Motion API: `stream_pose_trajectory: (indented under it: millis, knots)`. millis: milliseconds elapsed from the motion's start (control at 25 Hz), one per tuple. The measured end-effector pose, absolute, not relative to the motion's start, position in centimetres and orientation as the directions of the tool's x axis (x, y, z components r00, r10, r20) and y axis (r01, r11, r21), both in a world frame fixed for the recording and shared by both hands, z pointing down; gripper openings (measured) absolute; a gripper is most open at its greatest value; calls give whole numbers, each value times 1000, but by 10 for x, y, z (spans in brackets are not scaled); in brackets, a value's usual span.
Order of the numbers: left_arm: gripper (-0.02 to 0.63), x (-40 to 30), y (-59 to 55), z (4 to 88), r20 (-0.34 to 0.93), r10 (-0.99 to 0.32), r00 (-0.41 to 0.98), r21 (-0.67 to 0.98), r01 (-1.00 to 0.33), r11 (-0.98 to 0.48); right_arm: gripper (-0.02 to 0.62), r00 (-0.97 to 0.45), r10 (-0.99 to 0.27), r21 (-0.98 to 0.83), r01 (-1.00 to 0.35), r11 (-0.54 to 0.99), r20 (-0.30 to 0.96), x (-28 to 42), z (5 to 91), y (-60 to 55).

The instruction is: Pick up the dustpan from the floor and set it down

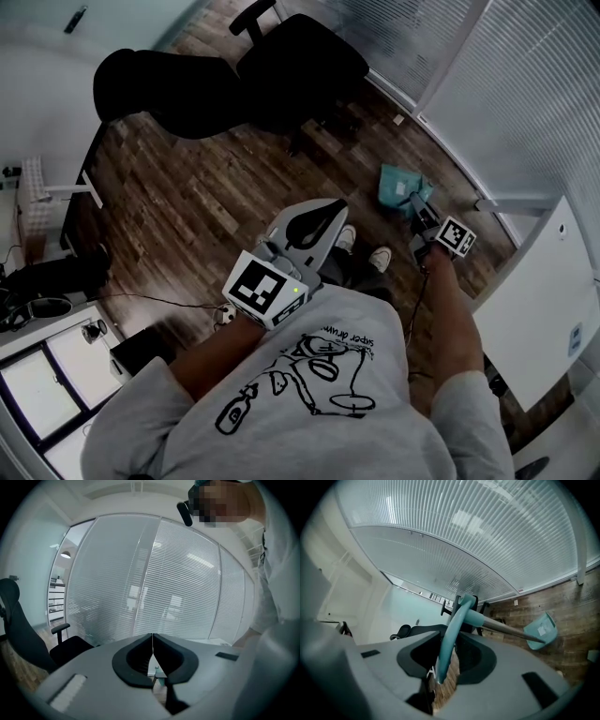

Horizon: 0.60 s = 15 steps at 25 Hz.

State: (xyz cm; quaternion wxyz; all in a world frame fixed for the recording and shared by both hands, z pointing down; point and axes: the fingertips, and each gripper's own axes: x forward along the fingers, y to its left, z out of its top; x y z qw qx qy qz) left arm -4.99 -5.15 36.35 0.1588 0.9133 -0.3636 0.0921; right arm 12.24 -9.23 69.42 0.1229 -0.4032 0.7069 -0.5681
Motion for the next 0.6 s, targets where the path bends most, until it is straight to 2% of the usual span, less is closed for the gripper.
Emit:
stream_pose_trajectory:
  millis: [600]
  knots:
    - [3,-61,-42,375,329,-624,709,222,-700,-678,92,-672,-653,-888,-460,-2,350,103,737,-84]
